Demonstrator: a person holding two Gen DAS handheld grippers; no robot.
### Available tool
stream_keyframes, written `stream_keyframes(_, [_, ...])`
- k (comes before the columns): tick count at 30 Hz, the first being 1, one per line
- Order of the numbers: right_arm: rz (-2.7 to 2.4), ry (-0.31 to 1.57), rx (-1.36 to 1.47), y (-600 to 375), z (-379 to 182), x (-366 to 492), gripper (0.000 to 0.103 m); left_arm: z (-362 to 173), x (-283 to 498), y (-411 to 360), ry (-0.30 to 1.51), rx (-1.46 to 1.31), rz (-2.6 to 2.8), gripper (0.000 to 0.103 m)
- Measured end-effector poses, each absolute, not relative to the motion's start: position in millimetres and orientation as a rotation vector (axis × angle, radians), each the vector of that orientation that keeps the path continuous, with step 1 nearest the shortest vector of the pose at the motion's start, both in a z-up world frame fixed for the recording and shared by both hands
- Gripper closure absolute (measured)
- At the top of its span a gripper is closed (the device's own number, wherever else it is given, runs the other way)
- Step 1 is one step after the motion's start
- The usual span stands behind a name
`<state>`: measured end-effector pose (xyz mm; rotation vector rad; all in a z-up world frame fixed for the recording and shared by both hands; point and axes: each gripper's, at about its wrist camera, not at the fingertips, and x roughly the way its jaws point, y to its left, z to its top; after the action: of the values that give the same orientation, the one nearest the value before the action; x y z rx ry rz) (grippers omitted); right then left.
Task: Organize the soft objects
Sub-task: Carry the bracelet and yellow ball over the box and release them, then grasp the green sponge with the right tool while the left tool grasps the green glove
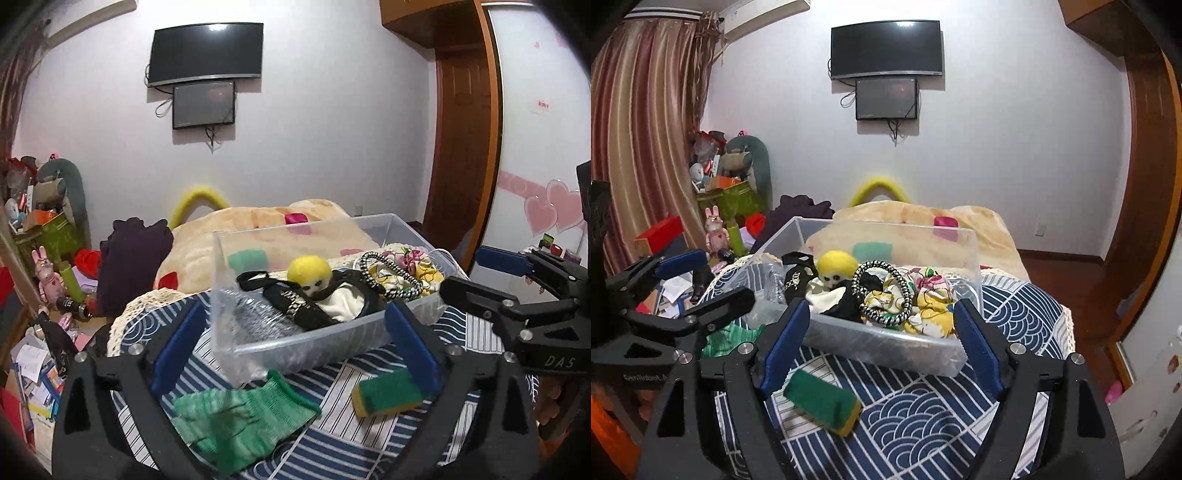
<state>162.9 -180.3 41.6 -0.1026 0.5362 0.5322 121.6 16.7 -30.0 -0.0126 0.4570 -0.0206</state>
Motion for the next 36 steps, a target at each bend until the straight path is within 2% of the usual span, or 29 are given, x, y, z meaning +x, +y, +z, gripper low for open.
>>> stream_keyframes(5, [0.545,0.561,-0.104,-178.8,31.4,155.9,0.022,-38.8,105.1,26.2,0.472,-0.013,0.005,0.001])
stream_keyframes(20, [0.618,0.783,-0.126,-146.6,-31.9,170.2,0.022,-114.7,110.3,55.8,0.706,-0.067,0.052,0.001])
stream_keyframes(26, [0.619,0.803,-0.122,-142.0,-37.7,172.1,0.023,-124.7,109.8,56.6,0.712,-0.073,0.058,0.002])
stream_keyframes(29, [0.628,0.801,-0.12,-140.9,-40.1,170.2,0.032,-124.8,107.8,57.9,0.706,-0.082,0.07,0.018])
stream_keyframes(32, [0.667,0.811,-0.122,-135.8,-42.6,167.3,0.05,-126.9,108.2,61.8,0.704,-0.085,0.096,0.031])
stream_keyframes(34, [0.666,0.801,-0.138,-134.4,-42.7,165.2,0.054,-127.9,107.5,63.9,0.701,-0.09,0.106,0.043])
stream_keyframes(36, [0.665,0.796,-0.143,-134.1,-42.2,163.4,0.058,-127.3,106.7,65.4,0.693,-0.095,0.108,0.051])
